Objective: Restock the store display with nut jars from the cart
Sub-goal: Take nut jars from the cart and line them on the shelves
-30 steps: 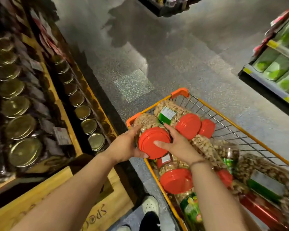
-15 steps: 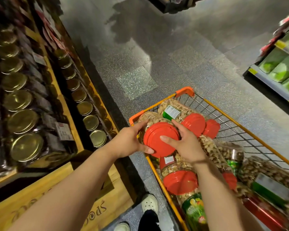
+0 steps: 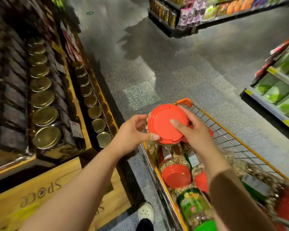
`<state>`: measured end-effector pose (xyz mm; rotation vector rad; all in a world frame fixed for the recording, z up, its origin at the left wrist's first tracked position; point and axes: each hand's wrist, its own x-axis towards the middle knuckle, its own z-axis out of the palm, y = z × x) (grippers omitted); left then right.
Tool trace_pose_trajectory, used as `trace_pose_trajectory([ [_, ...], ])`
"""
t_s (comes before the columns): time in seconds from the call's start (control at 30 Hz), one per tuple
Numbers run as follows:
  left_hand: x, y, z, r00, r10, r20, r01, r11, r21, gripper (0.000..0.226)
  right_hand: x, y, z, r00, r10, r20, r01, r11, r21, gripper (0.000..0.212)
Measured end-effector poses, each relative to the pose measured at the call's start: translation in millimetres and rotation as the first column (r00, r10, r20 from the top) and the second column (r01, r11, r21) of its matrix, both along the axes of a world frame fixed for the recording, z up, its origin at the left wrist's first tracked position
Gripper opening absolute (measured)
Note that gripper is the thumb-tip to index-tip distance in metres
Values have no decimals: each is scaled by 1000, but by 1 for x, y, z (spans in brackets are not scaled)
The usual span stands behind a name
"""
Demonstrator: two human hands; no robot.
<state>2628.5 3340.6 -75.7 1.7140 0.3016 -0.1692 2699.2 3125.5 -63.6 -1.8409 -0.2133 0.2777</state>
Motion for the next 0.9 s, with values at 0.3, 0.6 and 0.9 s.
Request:
trace_pose_trajectory([
  [0.3,-113,37,115,975,79,207,-93,994,61,93,-99,38,94,963,227,142,-240,968,78,61],
  [0.6,-335,116,180,889,318,330,-400,890,220,71,-276,125,147,820,535,204,-563,819,111,74],
  [0.9,-571,168,188,726,609,320,-679,710,187,68,-451,232,157,624,769,140,-781,606,151,75],
])
